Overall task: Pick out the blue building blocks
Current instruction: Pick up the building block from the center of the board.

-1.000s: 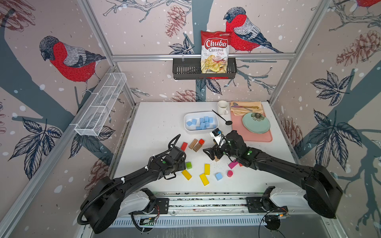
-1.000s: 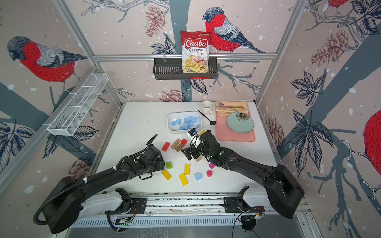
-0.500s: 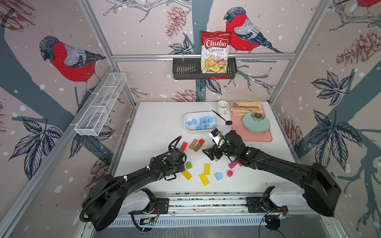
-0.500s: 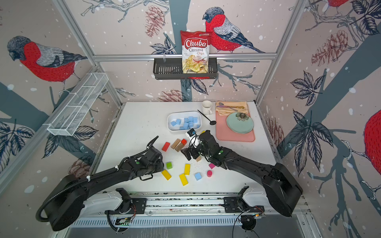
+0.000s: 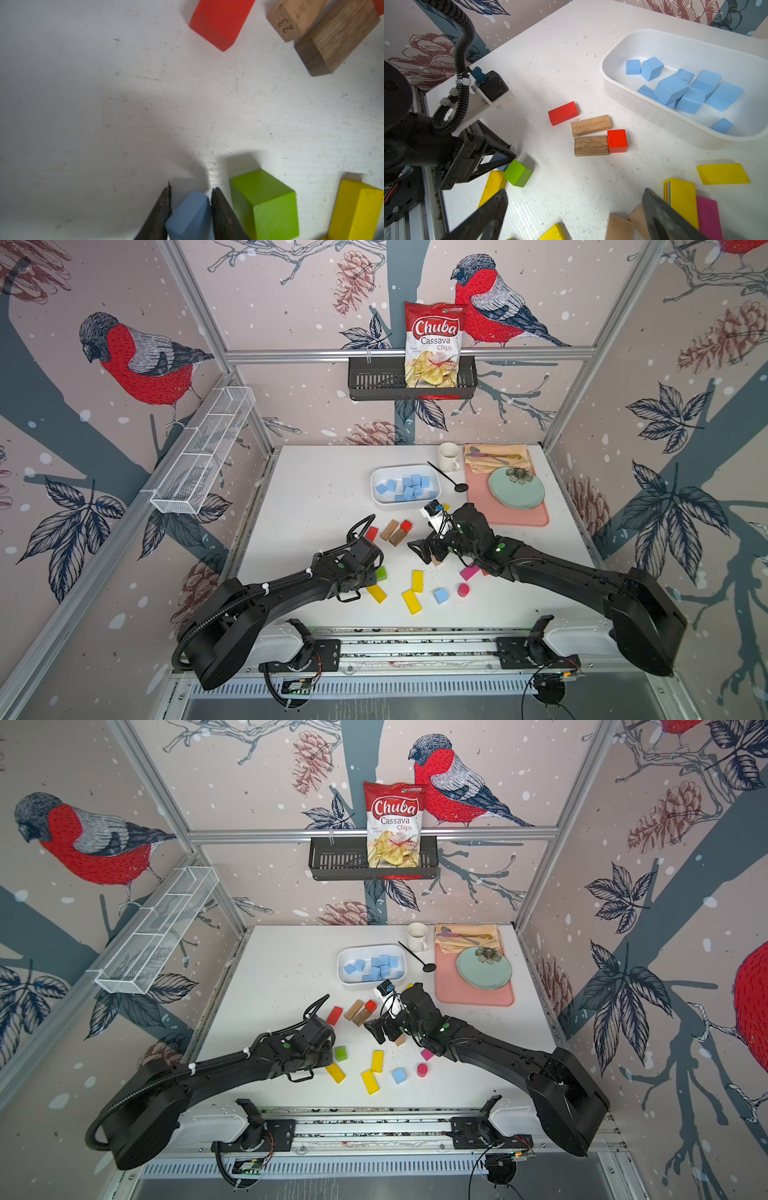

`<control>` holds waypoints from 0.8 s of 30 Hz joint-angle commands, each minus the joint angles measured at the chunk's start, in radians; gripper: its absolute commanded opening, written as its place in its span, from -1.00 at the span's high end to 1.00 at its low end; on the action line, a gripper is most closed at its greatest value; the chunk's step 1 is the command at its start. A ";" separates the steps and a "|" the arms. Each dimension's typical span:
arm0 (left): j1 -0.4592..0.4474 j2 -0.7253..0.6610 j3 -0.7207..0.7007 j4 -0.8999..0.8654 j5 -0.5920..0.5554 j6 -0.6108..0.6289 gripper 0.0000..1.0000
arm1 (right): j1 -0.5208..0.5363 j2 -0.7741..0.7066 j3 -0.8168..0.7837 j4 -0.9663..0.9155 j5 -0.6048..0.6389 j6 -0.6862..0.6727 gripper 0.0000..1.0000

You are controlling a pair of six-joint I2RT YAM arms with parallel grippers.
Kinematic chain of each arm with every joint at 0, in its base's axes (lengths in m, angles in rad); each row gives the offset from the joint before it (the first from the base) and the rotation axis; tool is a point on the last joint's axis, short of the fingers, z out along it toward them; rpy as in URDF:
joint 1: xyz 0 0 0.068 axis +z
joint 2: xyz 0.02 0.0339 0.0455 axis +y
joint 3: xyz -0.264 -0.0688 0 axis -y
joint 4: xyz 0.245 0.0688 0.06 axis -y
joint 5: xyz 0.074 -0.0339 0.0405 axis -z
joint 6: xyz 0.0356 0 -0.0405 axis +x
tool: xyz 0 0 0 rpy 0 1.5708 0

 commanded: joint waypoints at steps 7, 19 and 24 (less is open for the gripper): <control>-0.007 0.021 0.008 0.011 0.000 -0.006 0.61 | 0.001 0.003 0.005 0.012 0.006 -0.007 -0.99; -0.006 0.056 0.120 -0.019 -0.071 0.053 1.00 | 0.001 0.002 0.006 0.016 0.015 -0.011 -0.99; 0.021 0.089 0.260 -0.038 -0.128 0.144 1.00 | 0.001 -0.016 0.001 0.014 0.030 -0.013 -0.99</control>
